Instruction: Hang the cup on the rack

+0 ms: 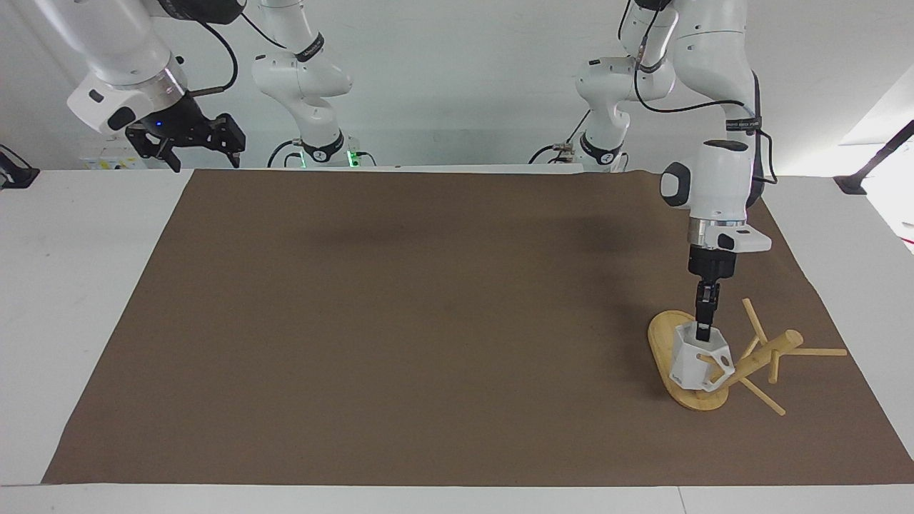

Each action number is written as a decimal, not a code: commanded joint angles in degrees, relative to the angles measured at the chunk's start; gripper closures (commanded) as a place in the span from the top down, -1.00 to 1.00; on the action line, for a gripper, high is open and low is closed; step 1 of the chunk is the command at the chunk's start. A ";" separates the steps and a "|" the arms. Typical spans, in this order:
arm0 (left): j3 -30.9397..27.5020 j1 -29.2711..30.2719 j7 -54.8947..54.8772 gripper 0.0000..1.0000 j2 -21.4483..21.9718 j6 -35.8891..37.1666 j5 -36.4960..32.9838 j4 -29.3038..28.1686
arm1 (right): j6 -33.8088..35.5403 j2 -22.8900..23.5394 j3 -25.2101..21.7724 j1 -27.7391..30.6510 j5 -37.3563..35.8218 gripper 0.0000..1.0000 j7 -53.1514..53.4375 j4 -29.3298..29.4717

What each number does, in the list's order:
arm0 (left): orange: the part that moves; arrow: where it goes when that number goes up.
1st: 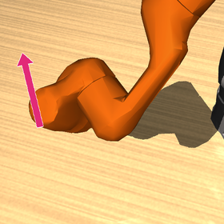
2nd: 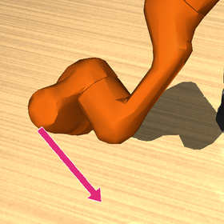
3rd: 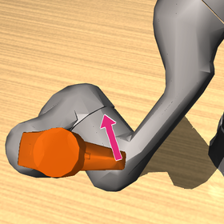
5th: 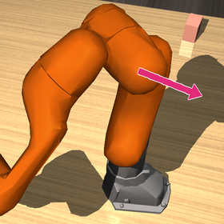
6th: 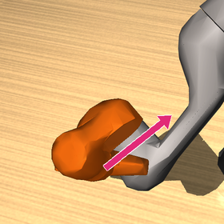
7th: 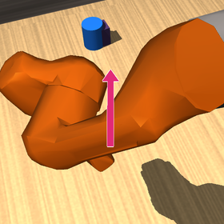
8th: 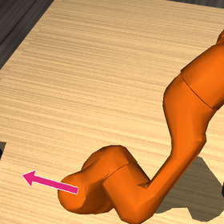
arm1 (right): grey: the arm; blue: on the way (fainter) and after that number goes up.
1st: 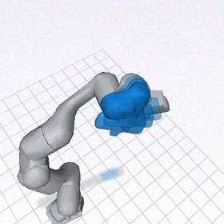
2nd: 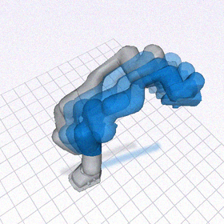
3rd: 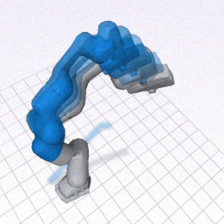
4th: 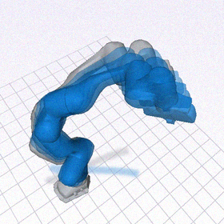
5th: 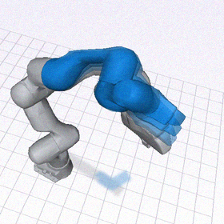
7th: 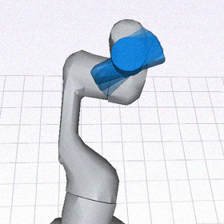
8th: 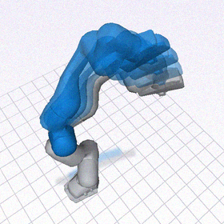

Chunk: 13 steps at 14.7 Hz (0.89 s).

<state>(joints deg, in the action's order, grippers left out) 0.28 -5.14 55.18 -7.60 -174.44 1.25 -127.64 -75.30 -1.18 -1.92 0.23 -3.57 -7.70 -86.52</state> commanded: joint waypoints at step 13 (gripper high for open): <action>-3.00 1.18 -32.00 1.00 4.52 74.39 -0.81 36.23 | -2.21 -1.19 -0.27 4.34 2.61 1.00 2.07 -2.86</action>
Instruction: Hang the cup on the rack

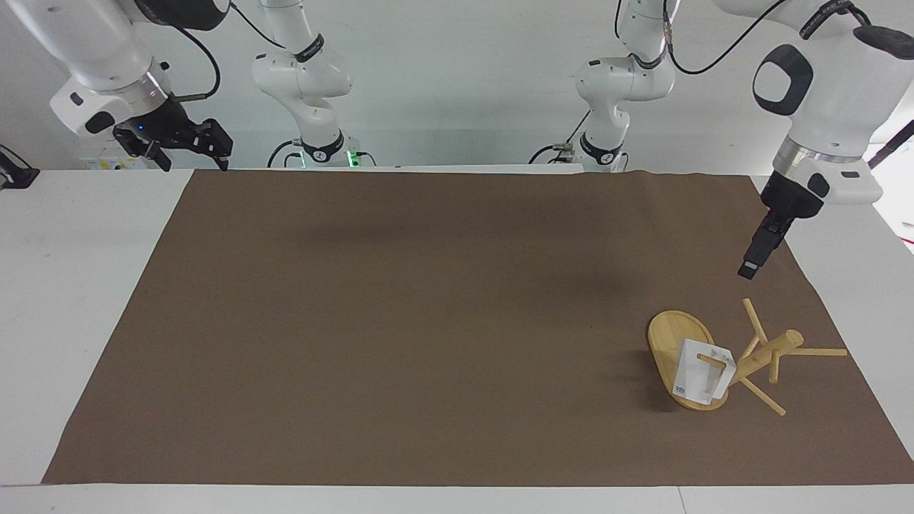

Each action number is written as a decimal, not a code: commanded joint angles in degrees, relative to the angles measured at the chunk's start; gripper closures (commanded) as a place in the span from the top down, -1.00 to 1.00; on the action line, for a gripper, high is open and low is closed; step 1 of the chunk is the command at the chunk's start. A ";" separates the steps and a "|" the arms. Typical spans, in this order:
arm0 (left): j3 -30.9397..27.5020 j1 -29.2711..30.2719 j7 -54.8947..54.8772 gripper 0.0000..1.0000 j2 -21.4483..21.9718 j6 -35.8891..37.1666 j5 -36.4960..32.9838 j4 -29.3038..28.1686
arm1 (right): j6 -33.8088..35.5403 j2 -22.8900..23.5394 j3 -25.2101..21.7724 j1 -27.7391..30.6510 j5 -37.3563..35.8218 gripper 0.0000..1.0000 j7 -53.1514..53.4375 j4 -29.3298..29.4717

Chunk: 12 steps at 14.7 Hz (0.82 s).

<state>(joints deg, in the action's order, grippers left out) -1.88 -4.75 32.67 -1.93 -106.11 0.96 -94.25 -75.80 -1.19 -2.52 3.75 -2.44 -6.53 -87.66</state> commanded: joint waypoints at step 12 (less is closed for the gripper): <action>-1.19 1.06 -42.59 1.00 -1.68 20.32 -0.61 8.73 | -1.72 -1.18 0.41 0.73 1.39 1.00 1.43 -1.73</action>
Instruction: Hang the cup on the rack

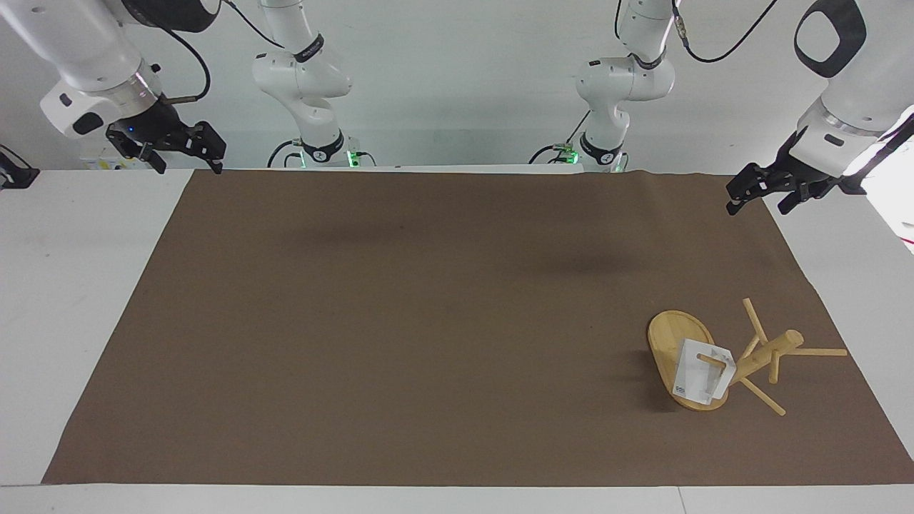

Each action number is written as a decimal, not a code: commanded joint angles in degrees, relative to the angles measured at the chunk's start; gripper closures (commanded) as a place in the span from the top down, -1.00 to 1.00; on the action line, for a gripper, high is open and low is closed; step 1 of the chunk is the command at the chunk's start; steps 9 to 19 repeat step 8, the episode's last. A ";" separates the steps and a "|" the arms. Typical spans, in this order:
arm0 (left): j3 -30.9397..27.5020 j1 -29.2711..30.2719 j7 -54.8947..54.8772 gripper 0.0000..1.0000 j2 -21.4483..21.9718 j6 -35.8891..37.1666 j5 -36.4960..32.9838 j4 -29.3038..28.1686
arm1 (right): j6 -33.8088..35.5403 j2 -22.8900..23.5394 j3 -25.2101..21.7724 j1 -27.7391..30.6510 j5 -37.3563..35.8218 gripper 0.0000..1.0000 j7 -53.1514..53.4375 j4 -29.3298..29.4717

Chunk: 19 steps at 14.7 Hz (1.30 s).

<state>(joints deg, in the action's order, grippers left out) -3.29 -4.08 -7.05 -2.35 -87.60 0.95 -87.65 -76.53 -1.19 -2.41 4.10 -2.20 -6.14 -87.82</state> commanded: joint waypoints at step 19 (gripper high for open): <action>0.12 0.39 -2.61 1.00 -0.91 1.82 -0.51 2.13 | -0.99 -1.18 0.21 0.38 1.15 1.00 1.04 -1.56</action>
